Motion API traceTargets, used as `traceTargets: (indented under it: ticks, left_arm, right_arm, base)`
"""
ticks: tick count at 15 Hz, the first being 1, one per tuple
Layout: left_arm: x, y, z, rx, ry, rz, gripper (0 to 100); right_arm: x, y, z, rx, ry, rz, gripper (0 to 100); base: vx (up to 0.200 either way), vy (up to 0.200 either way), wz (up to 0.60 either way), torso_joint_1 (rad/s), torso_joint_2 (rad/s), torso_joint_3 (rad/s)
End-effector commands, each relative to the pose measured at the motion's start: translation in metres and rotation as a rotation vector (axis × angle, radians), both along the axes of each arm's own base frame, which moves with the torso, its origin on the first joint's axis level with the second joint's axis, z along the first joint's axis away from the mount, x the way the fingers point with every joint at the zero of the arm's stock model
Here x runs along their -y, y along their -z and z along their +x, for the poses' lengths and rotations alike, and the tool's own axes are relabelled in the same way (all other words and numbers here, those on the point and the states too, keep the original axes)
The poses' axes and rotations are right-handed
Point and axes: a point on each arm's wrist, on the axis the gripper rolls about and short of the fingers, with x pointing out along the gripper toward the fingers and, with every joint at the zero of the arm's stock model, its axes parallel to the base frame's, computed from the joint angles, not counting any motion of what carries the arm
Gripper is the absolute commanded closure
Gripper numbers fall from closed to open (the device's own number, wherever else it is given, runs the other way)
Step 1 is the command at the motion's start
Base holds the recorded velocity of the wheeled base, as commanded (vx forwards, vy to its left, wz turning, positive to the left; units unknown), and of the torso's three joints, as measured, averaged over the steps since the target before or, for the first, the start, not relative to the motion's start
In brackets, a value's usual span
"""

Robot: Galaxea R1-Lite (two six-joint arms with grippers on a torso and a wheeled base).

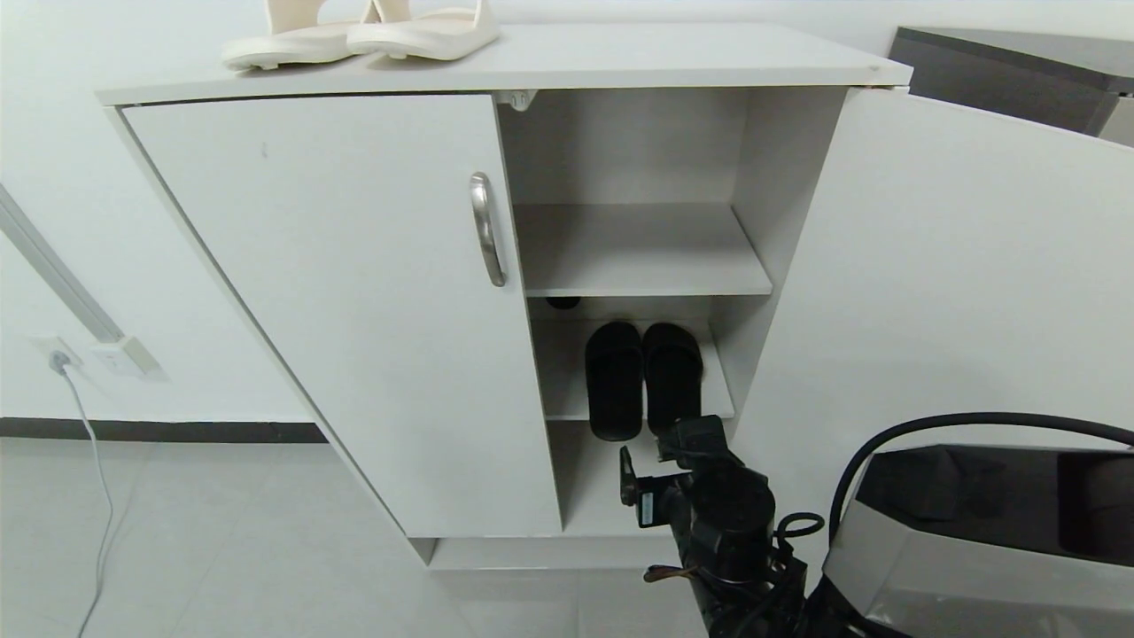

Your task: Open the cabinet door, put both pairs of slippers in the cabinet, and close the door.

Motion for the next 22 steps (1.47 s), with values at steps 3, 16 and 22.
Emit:
traceTargets:
  ticks: [3, 16, 22]
  left_arm:
    - [0.0001, 0.0001, 0.0001, -0.002, 0.002, 0.000, 100]
    - [0.0001, 0.0001, 0.0001, -0.002, 0.003, 0.001, 100]
    - [0.0001, -0.0001, 0.0001, -0.001, 0.002, -0.002, 100]
  right_arm:
    - [-0.0004, 0.0016, -0.0006, -0.001, 0.006, -0.003, 0]
    - [-0.0005, 0.0022, -0.0006, -0.001, 0.006, -0.009, 0]
    - [0.0004, 0.0030, -0.0013, -0.003, 0.006, -0.015, 0]
  base:
    - [0.000, 0.000, 0.00, 0.000, 0.00, 0.000]
    - [0.000, 0.000, 0.00, 0.002, 0.00, 0.150]
    - [0.000, 0.000, 0.00, 0.000, 0.00, 0.010]
